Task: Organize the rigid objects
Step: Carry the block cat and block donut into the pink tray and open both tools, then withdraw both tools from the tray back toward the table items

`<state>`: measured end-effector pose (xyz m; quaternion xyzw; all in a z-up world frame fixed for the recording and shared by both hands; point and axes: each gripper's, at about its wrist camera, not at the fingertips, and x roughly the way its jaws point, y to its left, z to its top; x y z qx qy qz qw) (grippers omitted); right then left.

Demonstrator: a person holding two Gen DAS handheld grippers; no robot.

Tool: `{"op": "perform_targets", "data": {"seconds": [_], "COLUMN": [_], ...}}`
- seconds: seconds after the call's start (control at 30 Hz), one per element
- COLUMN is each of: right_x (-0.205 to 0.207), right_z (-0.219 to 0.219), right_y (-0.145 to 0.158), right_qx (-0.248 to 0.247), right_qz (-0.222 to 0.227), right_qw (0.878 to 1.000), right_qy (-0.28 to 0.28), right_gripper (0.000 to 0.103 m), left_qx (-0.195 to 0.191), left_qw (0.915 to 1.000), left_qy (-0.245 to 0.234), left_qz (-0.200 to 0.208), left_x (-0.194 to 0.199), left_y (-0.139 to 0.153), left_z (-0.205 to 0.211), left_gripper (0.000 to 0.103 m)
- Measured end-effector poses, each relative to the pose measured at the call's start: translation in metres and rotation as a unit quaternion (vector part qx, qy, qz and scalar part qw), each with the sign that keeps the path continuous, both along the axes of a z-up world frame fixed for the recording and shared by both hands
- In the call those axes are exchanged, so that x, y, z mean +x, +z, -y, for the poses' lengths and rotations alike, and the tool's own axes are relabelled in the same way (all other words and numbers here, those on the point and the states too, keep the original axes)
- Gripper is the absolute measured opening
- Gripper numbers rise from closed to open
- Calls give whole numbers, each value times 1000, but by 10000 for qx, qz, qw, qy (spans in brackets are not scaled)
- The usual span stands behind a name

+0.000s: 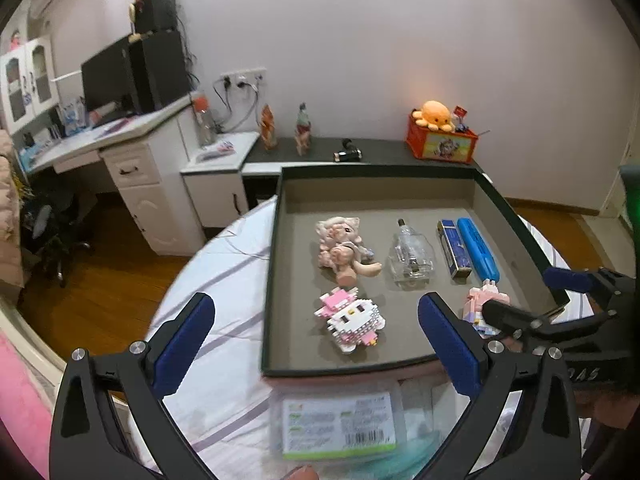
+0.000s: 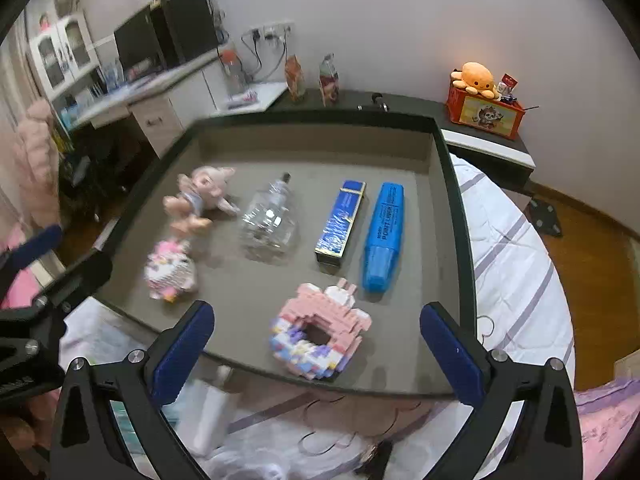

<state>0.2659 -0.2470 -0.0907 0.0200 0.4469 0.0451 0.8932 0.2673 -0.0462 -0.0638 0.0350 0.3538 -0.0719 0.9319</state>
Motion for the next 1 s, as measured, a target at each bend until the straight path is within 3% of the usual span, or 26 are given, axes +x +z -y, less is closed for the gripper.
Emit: {"op": "perform_targets", "data": {"seconds": [0.3,0.63,1.0], "right_x": [-51,-147,-254], "right_z": [-9,-13,-26], "right_y": [49,101,123], "right_qx": [24,-73,-333], "right_qz": [640,1487,2184], "right_qw": [9979,9883,9733], "right_qy": [-134,-330,-628], "right_gripper": [103,103,103], "left_qx": [-114,-318,-356], "left_qw": [9991,9966,9910], "left_qy": [206,363,509], "left_qz": [359,662,1189], "left_x": [-56,-127,-212], "left_y": [33,65,90], "left_z": [-17,-41,-48], "left_gripper": [103,103,103]}}
